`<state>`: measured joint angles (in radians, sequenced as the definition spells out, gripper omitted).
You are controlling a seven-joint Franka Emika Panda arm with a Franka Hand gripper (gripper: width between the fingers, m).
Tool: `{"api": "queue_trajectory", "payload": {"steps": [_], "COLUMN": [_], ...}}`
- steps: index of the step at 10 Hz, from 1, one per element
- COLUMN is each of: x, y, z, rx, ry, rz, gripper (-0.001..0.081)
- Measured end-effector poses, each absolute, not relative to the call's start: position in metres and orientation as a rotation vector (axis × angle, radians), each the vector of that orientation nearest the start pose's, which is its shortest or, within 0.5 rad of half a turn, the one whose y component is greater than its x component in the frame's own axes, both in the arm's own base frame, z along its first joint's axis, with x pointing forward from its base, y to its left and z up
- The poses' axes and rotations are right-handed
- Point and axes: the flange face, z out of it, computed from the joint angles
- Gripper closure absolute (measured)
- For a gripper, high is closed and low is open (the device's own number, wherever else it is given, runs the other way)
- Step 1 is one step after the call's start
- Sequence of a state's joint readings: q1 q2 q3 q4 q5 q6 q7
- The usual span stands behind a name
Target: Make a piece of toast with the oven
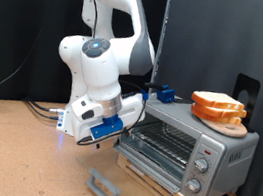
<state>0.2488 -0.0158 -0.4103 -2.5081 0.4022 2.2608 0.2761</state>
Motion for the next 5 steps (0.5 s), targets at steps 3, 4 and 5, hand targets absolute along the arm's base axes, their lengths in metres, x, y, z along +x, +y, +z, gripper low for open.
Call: {"api": "queue_trajectory", "payload": {"steps": [3, 4, 5], "x": [0.439, 0.441, 0.446], "y": [-0.086, -0.096, -0.102], "z": [0.246, 0.241, 0.238], "rx": [-2.657, -2.644, -2.632], "ry": [1.136, 1.155, 1.157], "rz": [0.338, 0.363, 0.397], "gripper": [-0.0003, -0.0003, -0.0003]}}
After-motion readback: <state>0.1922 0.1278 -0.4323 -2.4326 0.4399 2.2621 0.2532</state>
